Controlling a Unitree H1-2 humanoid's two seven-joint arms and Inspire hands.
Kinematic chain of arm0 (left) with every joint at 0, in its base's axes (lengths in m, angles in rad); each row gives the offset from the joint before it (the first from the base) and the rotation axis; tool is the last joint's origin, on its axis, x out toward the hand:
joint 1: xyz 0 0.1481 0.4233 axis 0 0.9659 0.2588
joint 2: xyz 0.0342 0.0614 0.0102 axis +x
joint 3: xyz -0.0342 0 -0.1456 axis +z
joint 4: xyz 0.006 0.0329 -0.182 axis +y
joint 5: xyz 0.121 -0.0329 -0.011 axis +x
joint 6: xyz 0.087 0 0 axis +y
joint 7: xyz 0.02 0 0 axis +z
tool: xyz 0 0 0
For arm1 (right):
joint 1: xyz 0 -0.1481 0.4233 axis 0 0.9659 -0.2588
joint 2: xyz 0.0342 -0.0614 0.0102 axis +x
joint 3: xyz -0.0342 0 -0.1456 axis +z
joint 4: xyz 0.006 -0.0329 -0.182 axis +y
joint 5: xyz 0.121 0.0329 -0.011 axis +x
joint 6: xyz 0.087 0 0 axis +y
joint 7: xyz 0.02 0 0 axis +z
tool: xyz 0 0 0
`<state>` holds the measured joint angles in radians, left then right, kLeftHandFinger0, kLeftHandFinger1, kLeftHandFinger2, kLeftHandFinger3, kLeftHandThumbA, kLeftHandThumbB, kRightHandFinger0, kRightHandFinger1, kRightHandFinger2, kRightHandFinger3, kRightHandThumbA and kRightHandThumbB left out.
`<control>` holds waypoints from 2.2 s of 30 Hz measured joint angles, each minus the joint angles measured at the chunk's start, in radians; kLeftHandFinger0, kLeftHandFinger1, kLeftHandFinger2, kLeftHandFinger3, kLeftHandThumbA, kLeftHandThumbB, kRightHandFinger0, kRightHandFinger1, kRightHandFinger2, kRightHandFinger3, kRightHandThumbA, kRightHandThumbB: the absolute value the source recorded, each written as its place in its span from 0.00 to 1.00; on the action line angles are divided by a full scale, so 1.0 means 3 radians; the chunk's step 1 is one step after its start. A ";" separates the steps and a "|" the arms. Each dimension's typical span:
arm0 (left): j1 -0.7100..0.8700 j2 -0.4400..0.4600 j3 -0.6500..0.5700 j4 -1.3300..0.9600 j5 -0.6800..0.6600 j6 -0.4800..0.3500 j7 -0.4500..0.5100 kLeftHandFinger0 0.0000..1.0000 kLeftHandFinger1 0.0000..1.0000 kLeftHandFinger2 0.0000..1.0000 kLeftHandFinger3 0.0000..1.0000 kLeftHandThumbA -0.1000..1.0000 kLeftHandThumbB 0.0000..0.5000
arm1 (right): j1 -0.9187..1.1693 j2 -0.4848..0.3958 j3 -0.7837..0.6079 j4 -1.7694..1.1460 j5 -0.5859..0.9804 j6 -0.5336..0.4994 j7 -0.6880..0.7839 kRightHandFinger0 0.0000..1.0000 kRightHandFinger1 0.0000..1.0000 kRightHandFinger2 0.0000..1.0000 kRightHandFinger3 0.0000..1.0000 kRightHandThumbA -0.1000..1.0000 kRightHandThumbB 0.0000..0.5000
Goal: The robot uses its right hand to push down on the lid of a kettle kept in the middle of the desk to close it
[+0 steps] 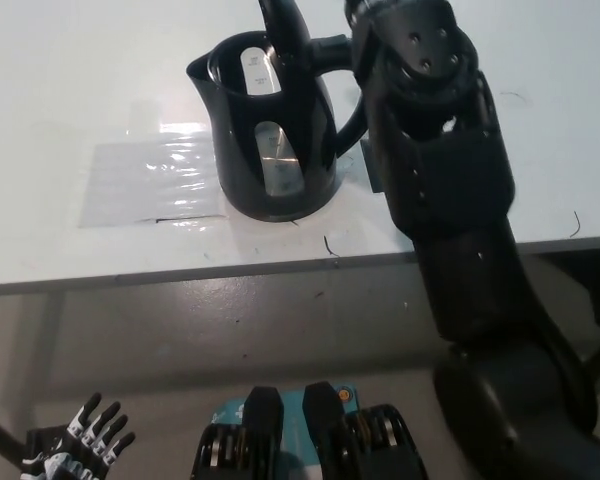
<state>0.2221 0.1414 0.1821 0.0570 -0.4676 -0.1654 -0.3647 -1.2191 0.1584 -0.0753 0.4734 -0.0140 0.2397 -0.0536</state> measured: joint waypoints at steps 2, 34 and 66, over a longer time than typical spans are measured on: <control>0.0001 0.0003 0.0000 -0.0002 -0.0005 -0.0001 -0.0013 1.00 1.00 1.00 1.00 1.00 1.00 | -0.0039 0.0000 -0.0007 0.0120 0.0008 -0.0086 -0.0019 1.00 1.00 1.00 1.00 0.59 0.29; -0.0008 -0.0100 -0.0124 0.0000 -0.0008 -0.0059 -0.0089 1.00 1.00 1.00 1.00 1.00 1.00 | -0.0285 0.0208 -0.0419 0.2069 0.0408 -0.1070 -0.0206 1.00 1.00 1.00 1.00 0.43 0.33; -0.0066 -0.0088 -0.0231 -0.0082 0.0004 -0.0061 -0.0100 1.00 1.00 1.00 1.00 1.00 1.00 | -0.0368 0.0313 -0.0206 0.2879 0.0415 -0.1881 -0.0355 1.00 1.00 1.00 1.00 0.47 0.44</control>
<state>0.2024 0.1150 0.1129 0.0324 -0.4665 -0.1837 -0.3946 -1.3296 0.2522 -0.1371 1.3370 0.1105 -0.3246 -0.1599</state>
